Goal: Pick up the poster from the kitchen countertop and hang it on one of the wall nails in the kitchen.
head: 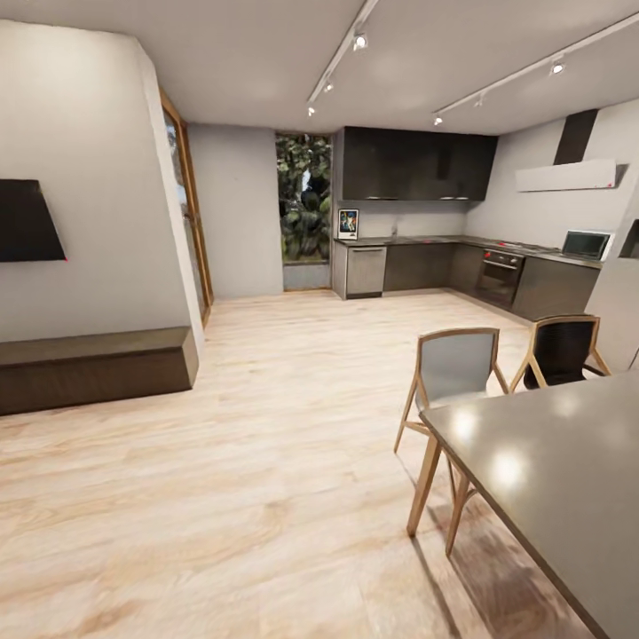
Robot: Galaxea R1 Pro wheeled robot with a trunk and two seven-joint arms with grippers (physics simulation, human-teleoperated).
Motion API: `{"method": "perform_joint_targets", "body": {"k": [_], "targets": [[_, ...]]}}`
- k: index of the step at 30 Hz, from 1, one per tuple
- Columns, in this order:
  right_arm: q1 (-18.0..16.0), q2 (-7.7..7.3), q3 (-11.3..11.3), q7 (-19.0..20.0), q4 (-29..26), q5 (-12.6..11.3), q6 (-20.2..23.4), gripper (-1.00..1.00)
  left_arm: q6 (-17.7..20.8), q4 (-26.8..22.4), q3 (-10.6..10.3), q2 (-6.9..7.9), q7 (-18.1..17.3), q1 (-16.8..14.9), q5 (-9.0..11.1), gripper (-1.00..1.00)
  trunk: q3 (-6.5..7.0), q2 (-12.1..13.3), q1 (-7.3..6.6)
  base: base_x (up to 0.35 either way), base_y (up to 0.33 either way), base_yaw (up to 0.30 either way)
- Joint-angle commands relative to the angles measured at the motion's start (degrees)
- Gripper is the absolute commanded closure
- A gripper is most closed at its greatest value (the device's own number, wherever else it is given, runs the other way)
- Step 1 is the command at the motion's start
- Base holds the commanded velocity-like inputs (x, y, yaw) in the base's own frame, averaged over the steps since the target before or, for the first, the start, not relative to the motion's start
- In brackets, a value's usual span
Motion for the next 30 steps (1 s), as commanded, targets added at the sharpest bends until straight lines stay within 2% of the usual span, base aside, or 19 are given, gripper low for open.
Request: {"method": "perform_joint_targets", "body": {"k": [1, 21, 30], "targets": [[-0.03, -0.01, 0.04, 0.03, 0.04, 0.25, -0.17, -1.00, 0.00, -0.09, 0.08, -0.02, 0.02, 0.02, -0.01, -1.00, -0.05, -0.02, 0.04, 0.343, 0.000, 0.000], [-0.03, -0.01, 0.04, 0.03, 0.08, 0.33, -0.18, -1.00, -0.03, -0.09, 0.11, -0.02, 0.02, 0.02, -0.01, -1.00, -0.05, -0.02, 0.04, 0.340, 0.000, 0.000], [-0.03, -0.01, 0.01, 0.03, 0.10, 0.33, -0.22, -1.00, 0.19, -0.16, 0.11, -0.07, 0.33, 0.02, -0.01, -1.00, -0.05, -0.02, 0.04, 0.124, 0.000, 0.000]]}}
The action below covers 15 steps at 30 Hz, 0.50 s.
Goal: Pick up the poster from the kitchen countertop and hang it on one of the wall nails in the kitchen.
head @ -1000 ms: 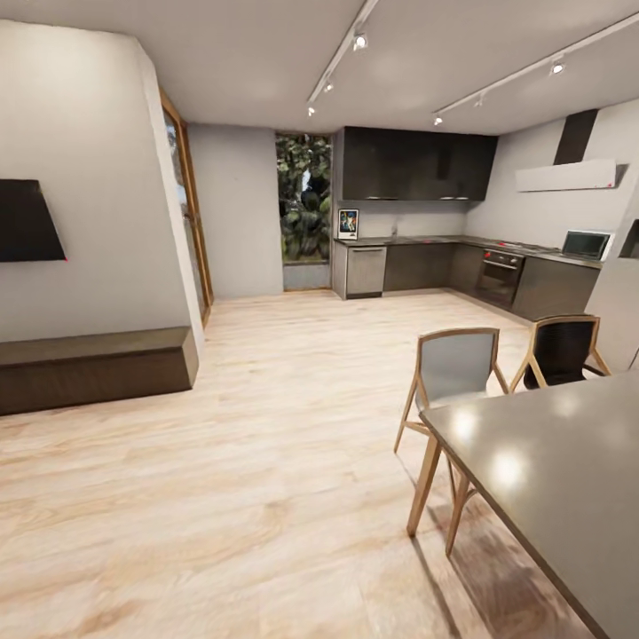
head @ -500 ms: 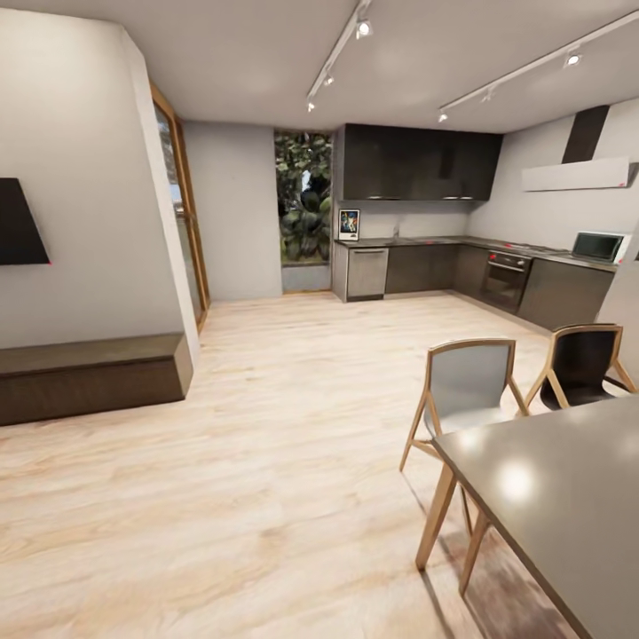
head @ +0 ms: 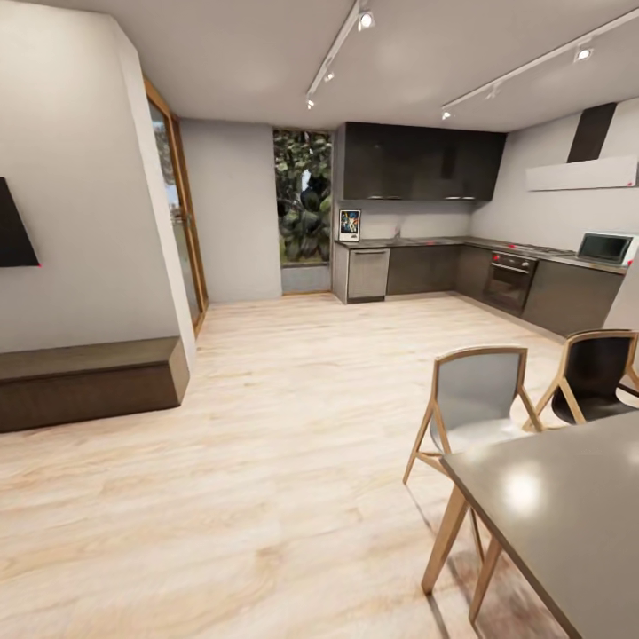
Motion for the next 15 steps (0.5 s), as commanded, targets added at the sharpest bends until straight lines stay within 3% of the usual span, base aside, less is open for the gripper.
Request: {"method": "perform_joint_targets", "body": {"k": [1, 15], "targets": [[-0.03, 0.00, 0.04, 0.03, 0.05, 0.27, -0.15, -1.00, 0.02, -0.10, 0.07, -0.02, 0.06, 0.02, -0.01, -1.00, -0.05, -0.02, 0.02, 0.229, 0.000, 0.000], [-0.03, 0.00, 0.02, 0.03, 0.04, 0.26, -0.20, -1.00, 0.13, -0.11, 0.16, -0.02, -0.08, 0.02, -0.01, -1.00, -0.05, -0.02, 0.02, 0.320, 0.000, 0.000]]}}
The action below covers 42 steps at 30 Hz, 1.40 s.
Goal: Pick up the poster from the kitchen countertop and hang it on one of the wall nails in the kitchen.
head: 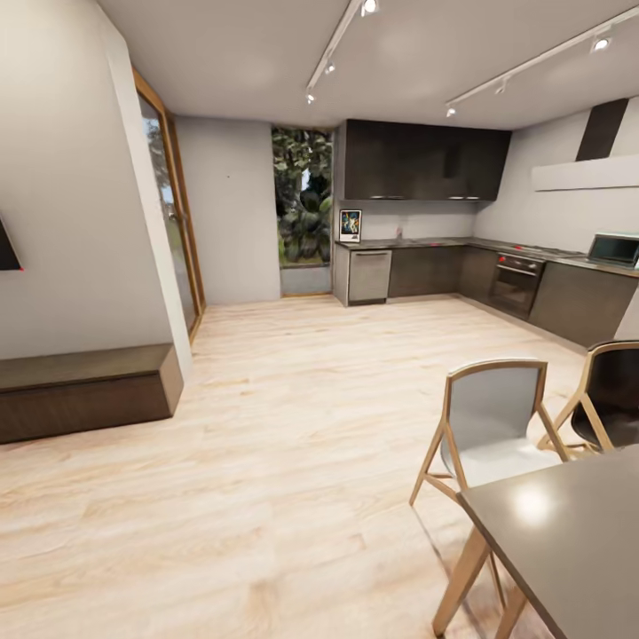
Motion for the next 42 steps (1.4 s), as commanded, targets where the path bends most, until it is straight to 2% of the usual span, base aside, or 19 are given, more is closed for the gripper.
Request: {"method": "perform_joint_targets", "body": {"k": [1, 42], "targets": [[-0.03, -0.01, 0.01, 0.03, 0.03, 0.25, -0.17, -1.00, 0.03, -0.10, 0.07, -0.04, 0.03, 0.02, -0.01, -1.00, -0.05, -0.02, 0.04, 0.337, 0.000, 0.000], [-0.03, 0.01, -0.02, -0.15, 0.06, 0.27, -0.17, -1.00, -0.14, -0.10, 0.16, 0.03, 0.11, 0.02, -0.01, -1.00, -0.05, -0.02, 0.04, 0.339, 0.001, 0.000]]}}
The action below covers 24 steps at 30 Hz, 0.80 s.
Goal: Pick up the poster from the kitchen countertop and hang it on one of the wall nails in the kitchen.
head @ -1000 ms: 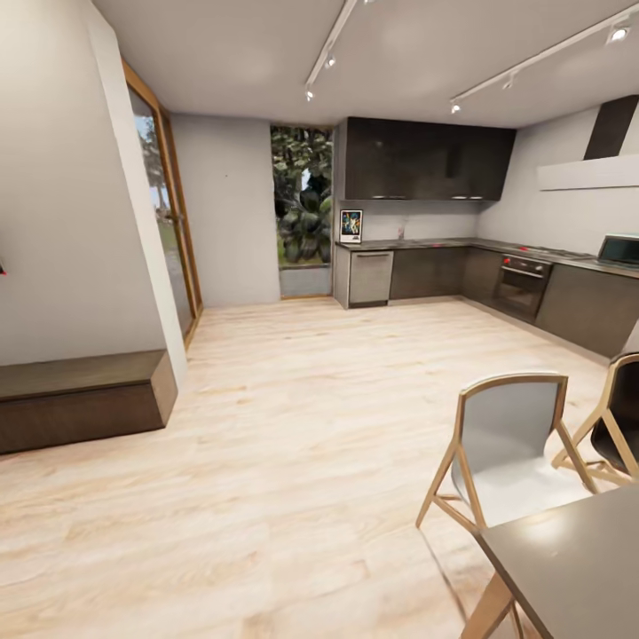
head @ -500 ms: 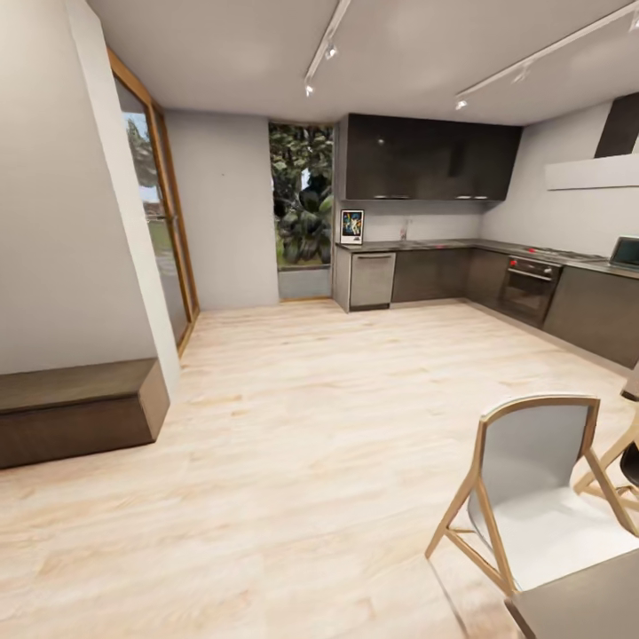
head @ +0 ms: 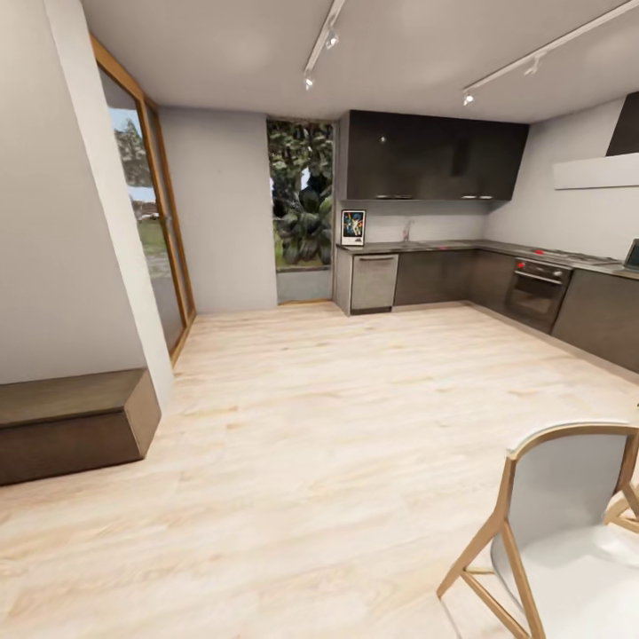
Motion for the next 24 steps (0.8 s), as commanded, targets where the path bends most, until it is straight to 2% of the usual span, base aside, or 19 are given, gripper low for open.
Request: {"method": "perform_joint_targets", "body": {"k": [1, 18, 24], "targets": [[-0.03, -0.01, 0.03, 0.01, 0.04, 0.27, -0.16, -1.00, 0.01, -0.09, 0.06, -0.02, 0.04, 0.02, -0.01, -1.00, -0.05, -0.02, 0.04, 0.343, 0.060, 0.000], [-0.03, 0.00, 0.03, 0.01, 0.04, 0.26, -0.16, -1.00, -0.01, -0.01, 0.06, -0.02, 0.04, 0.02, -0.01, -1.00, -0.05, -0.02, 0.04, 0.321, 0.168, 0.000], [-0.03, -0.02, -0.03, 0.00, 0.04, 0.19, -0.16, -1.00, -0.08, -0.01, 0.06, -0.02, 0.04, 0.02, -0.01, -1.00, -0.05, -0.02, 0.04, 0.335, 0.073, 0.000]]}}
